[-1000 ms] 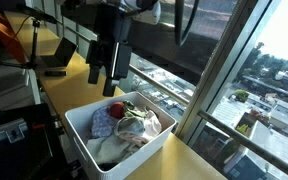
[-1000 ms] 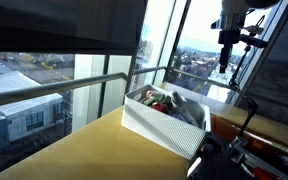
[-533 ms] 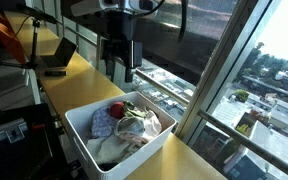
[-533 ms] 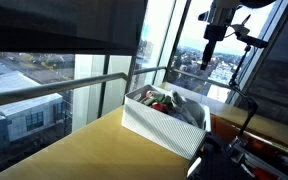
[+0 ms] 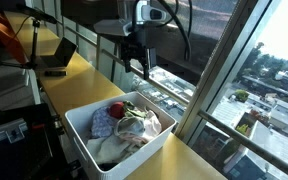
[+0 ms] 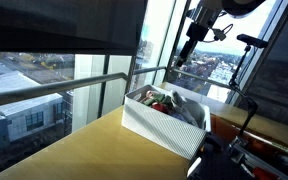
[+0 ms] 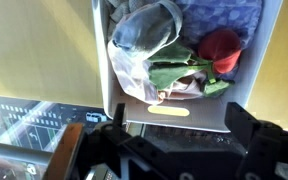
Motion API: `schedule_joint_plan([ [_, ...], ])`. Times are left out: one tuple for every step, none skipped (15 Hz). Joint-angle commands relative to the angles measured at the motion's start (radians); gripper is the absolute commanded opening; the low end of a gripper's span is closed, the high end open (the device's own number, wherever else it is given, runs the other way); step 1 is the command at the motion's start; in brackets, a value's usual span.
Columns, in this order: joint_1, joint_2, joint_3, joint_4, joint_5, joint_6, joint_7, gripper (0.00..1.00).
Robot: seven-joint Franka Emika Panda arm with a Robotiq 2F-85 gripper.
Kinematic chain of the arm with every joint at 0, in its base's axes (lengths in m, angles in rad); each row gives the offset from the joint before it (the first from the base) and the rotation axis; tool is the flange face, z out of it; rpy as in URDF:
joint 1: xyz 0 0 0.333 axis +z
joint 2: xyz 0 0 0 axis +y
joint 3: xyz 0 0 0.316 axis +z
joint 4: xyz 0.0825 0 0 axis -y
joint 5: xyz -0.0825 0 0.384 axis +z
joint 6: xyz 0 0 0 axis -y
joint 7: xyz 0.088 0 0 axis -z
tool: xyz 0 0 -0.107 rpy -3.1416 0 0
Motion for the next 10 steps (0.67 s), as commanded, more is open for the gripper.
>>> schedule_joint_plan([
  [0.002, 0.104, 0.003, 0.046, 0.127, 0.093, -0.046, 1.0],
  [0.005, 0.128, 0.01, 0.045, 0.16, 0.115, -0.048, 1.0],
  [0.006, 0.152, 0.019, 0.04, 0.187, 0.136, -0.051, 1.0],
  [0.007, 0.177, 0.027, 0.034, 0.209, 0.151, -0.056, 1.0],
  [0.008, 0.2, 0.037, 0.025, 0.233, 0.162, -0.062, 1.0],
  [0.009, 0.223, 0.047, 0.016, 0.253, 0.172, -0.066, 1.0],
  [0.009, 0.248, 0.06, 0.004, 0.277, 0.173, -0.081, 1.0],
  [0.008, 0.273, 0.069, -0.004, 0.287, 0.181, -0.088, 1.0],
  [0.008, 0.299, 0.077, -0.013, 0.29, 0.191, -0.093, 1.0],
  [0.006, 0.326, 0.083, -0.017, 0.288, 0.194, -0.096, 1.0],
])
